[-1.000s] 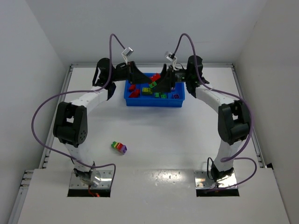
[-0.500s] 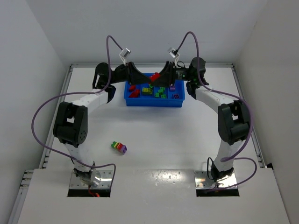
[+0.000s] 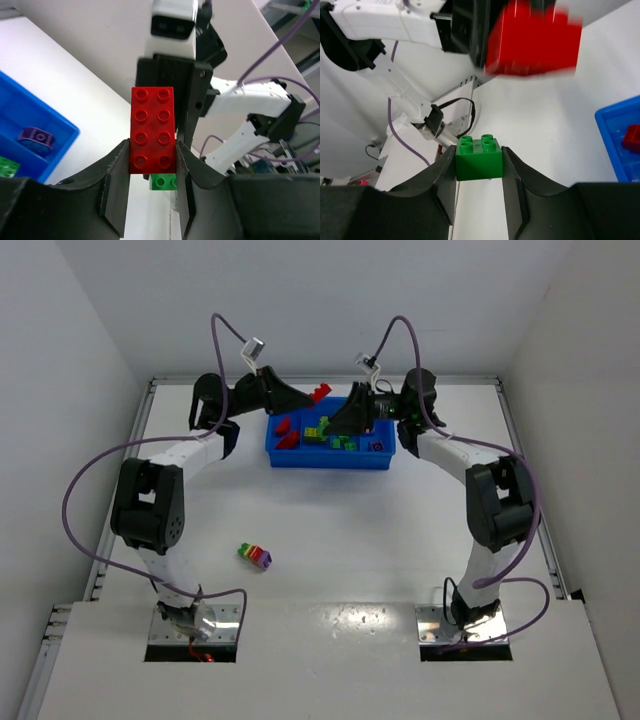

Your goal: Sort the legos into containers by color

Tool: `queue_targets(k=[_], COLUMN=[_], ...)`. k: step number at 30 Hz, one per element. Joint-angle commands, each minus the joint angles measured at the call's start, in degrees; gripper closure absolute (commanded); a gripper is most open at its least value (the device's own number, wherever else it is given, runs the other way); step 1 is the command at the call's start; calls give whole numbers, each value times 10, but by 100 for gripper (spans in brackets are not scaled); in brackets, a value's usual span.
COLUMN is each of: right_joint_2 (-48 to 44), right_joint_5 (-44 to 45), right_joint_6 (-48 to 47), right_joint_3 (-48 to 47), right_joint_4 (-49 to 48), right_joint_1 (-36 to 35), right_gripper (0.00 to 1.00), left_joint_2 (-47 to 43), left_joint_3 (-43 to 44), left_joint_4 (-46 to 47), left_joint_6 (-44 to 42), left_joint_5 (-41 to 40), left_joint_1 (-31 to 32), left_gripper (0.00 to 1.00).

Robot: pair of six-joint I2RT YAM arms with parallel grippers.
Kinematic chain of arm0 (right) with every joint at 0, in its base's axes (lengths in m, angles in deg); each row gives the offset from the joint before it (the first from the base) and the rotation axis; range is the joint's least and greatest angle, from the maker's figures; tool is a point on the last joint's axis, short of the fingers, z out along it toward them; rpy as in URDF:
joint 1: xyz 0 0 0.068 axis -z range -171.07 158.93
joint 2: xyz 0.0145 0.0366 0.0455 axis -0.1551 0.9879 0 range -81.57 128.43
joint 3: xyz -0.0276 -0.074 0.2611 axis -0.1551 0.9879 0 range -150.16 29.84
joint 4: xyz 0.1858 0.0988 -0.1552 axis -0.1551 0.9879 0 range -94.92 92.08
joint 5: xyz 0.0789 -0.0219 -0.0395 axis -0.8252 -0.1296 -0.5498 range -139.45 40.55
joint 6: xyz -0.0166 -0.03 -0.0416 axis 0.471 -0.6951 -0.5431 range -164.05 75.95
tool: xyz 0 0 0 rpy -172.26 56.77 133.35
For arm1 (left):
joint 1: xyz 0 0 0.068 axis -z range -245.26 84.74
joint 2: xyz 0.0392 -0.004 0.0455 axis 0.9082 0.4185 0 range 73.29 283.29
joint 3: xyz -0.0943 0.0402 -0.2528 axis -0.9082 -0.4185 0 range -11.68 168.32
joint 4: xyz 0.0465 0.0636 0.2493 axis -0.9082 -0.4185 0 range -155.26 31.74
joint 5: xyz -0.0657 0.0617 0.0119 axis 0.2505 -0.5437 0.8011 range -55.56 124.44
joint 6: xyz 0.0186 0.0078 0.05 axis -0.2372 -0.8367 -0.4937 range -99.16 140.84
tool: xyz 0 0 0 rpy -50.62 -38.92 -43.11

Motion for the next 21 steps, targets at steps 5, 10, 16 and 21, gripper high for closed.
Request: queue_targets(k=[5,10,16,21], right_joint_2=[-30,37,138,181], right_joint_5=[65,282,468,522], right_joint_6=[-202,-425,-533,-554], right_joint_3=[-12,-124,-232,-244], right_joint_4=[217,416,501,507], right_joint_1=[25,31,14,8], right_gripper=[95,95,95,95], left_joint_2=[-59,-158,-247,-265], left_joint_3=[38,43,10,-21], left_joint_4=[-75,-358,-570,-621], left_joint_6=[-107,-364,-516,-545], left_joint_5=[-36,-131,-271,-325], left_joint_1=[-61,-70,-44,-38], left_gripper=[83,83,83,83])
